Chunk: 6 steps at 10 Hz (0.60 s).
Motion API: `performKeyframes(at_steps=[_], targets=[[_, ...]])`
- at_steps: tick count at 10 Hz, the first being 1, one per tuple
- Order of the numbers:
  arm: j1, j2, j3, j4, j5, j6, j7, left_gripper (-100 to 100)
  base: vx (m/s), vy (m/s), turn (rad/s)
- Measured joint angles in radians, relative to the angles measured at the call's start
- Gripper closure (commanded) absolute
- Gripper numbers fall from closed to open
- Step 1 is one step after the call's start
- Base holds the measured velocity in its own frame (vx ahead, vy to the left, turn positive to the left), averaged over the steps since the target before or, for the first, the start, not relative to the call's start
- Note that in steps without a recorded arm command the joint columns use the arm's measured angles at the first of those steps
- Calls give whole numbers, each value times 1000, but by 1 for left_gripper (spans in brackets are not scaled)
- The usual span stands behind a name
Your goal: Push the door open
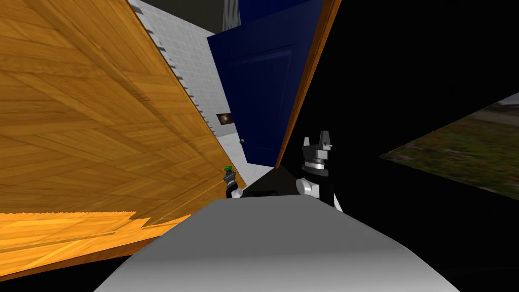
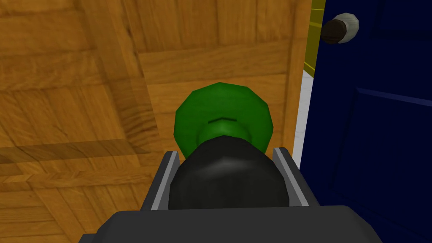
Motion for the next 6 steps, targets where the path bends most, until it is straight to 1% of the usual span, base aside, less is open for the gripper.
performKeyframes(at_steps=[4,5,6], targets=[[3,0,0,3,0,4,-1,100,-12,-7,0],[3,0,-1,4,0,4,-1,100,93,6,-18],[2,1,6,11,6,6,-3,100,156,35,3]])
